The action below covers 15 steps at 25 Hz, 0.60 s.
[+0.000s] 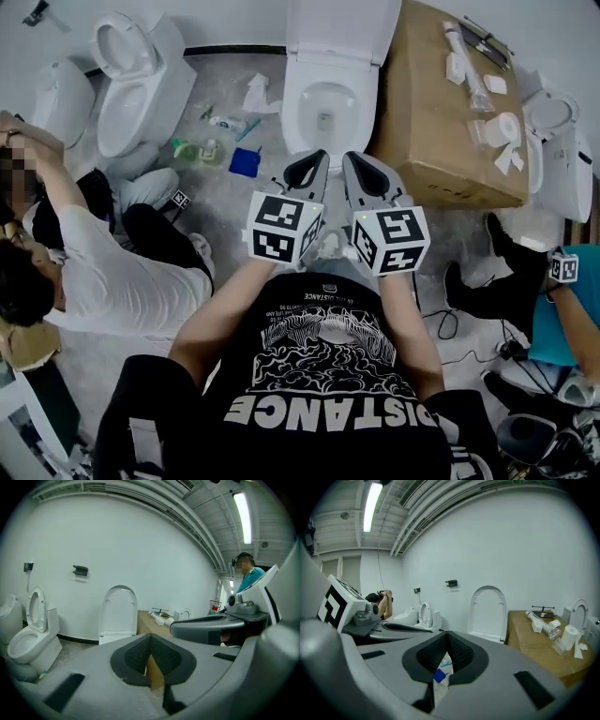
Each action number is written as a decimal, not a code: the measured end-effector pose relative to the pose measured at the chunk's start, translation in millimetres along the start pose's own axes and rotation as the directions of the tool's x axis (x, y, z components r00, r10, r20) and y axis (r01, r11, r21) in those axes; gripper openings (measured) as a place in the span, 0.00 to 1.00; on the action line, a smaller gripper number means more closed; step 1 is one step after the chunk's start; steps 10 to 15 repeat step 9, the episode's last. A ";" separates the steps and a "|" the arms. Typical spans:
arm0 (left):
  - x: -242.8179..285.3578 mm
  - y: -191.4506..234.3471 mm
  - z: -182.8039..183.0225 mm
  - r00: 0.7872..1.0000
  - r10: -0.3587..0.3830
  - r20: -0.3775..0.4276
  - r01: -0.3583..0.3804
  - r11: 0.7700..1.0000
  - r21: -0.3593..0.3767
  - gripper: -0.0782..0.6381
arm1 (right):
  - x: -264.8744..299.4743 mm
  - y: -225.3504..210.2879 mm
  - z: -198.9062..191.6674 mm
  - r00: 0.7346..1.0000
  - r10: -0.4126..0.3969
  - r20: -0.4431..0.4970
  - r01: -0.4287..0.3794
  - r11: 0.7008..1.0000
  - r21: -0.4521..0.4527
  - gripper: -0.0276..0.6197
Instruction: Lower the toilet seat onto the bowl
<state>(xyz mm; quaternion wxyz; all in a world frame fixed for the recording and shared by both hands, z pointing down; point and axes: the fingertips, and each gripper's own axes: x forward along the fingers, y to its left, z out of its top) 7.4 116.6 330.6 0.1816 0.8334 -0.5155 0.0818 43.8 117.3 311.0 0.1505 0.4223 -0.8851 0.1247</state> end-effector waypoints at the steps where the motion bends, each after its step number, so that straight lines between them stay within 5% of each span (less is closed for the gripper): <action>1: -1.9 1.1 -0.1 1.000 0.003 0.001 -0.003 1.000 -0.001 0.12 | -0.3 1.9 -0.8 1.000 0.000 -0.001 0.000 1.000 0.001 0.07; 15: -17.9 11.7 -11.4 1.000 0.017 -0.012 -0.017 1.000 -0.018 0.12 | 2.8 21.5 -6.4 1.000 0.017 -0.006 -0.017 1.000 0.010 0.07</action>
